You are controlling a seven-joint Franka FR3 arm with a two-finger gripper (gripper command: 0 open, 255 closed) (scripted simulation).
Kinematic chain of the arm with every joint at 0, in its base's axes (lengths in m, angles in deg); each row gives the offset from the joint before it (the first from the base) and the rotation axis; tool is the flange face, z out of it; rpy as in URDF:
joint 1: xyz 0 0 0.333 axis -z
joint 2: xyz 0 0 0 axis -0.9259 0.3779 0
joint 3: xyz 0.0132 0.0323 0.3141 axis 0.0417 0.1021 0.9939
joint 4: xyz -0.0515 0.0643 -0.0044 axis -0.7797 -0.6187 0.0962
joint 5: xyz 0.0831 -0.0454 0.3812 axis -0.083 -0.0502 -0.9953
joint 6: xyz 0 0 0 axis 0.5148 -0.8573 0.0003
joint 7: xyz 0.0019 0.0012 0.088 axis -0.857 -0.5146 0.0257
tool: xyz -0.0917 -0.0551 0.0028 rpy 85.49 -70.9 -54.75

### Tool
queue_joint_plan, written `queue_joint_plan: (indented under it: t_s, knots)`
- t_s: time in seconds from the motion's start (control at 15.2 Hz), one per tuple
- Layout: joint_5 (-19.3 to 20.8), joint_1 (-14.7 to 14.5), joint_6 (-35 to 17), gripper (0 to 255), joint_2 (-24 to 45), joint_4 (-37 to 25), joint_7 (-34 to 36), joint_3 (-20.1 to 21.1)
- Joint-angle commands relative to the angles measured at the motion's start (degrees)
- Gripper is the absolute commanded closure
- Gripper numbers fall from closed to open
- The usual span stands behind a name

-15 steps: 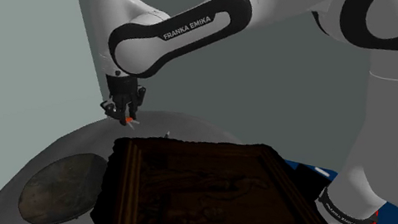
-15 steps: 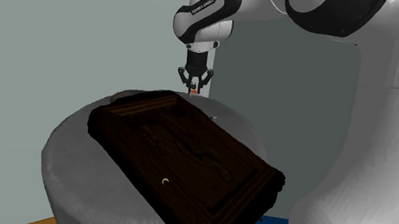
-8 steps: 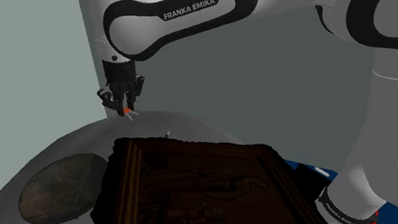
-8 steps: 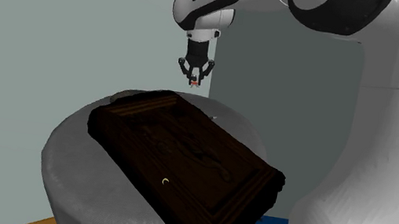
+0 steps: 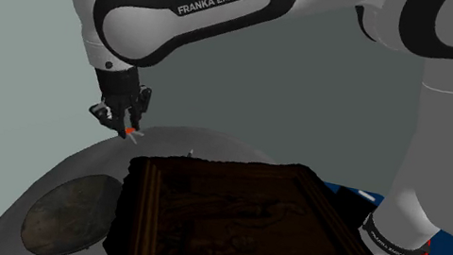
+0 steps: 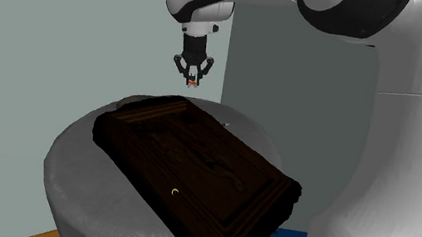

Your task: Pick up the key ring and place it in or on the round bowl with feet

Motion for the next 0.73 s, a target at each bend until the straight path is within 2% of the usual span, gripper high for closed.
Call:
queue_joint_plan:
  t_s: [0.0, 0.53, 0.66]
  knots:
    - [0.5, -1.8, 0.6, 255, 0.6, -0.9, 2.4, 0.6]
    - [3.6, -10.6, 5.0, 255, 6.6, -10.3, 12.0, 2.4]
    - [4.8, -14.1, 7.2, 255, 9.6, -15.1, 14.9, 2.7]
